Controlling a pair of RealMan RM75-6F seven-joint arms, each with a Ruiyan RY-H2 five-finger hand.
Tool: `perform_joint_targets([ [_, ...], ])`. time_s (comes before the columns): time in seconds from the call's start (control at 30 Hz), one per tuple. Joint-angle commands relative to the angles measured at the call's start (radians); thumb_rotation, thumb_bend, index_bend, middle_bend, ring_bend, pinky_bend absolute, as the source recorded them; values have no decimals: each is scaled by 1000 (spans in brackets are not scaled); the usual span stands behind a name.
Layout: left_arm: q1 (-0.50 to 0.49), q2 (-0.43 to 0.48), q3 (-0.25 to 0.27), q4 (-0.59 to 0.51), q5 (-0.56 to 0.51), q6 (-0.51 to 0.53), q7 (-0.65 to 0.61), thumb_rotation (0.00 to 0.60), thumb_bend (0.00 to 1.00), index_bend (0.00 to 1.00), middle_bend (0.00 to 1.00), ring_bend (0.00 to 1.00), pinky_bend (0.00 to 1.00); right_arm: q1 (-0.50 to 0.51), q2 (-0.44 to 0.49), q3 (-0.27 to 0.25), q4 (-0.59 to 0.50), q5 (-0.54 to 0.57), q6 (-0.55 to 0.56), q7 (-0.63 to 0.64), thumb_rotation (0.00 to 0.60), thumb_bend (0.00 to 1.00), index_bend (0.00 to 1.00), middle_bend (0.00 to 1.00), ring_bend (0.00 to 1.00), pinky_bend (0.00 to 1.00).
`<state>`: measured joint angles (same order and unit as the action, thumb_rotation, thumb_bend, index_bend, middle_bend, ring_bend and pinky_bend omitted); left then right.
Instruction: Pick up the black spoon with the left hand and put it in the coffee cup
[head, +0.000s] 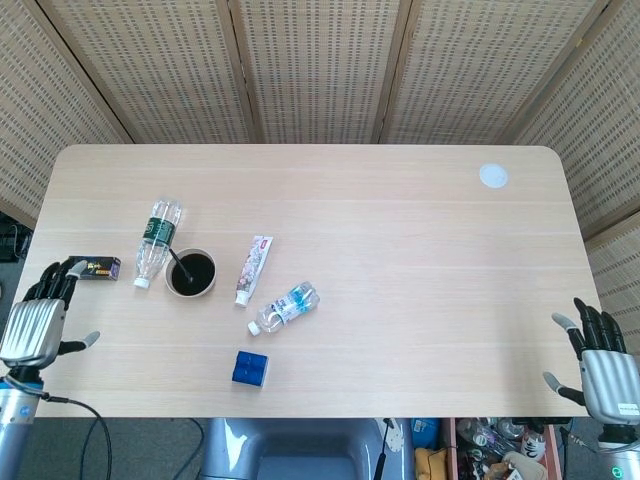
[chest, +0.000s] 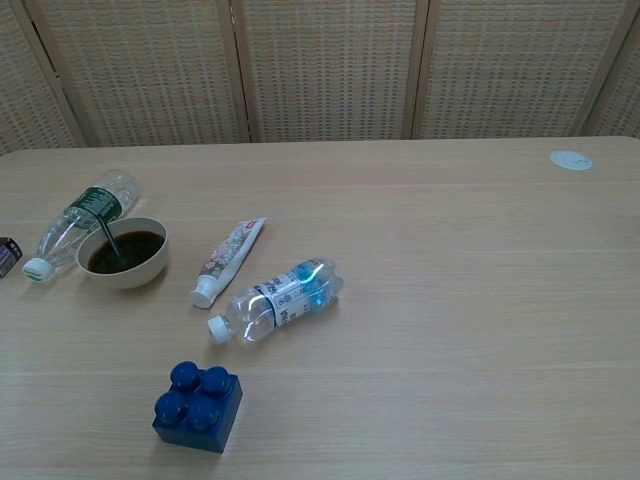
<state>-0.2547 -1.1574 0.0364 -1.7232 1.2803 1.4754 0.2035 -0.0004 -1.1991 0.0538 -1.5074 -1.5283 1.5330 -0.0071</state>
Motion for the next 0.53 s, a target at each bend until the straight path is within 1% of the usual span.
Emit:
perform_joint_targets([
  [0.03,61,-3,36,19,58,69,-56,600,132,0,0,0,2,4,-1,0,-1,-6,0,-2,600,189,222,77,0,0],
  [0.17,129,-35,57,69,123,153,-99,600,128,0,0,0,0,10,-6,0,-4,-13,-1,-4,600,189,221,77,0,0],
  [0.4,195,-55,91,79,161,187,-123,600,128,0,0,0,0,19,-14,-9,-12,-39,0,-10,600,189,221,77,0,0],
  [0.53,221,-52,90,73,168,204,-142,600,128,0,0,0,0,19,-14,-11,-15,-42,2,-13,600,189,221,77,0,0],
])
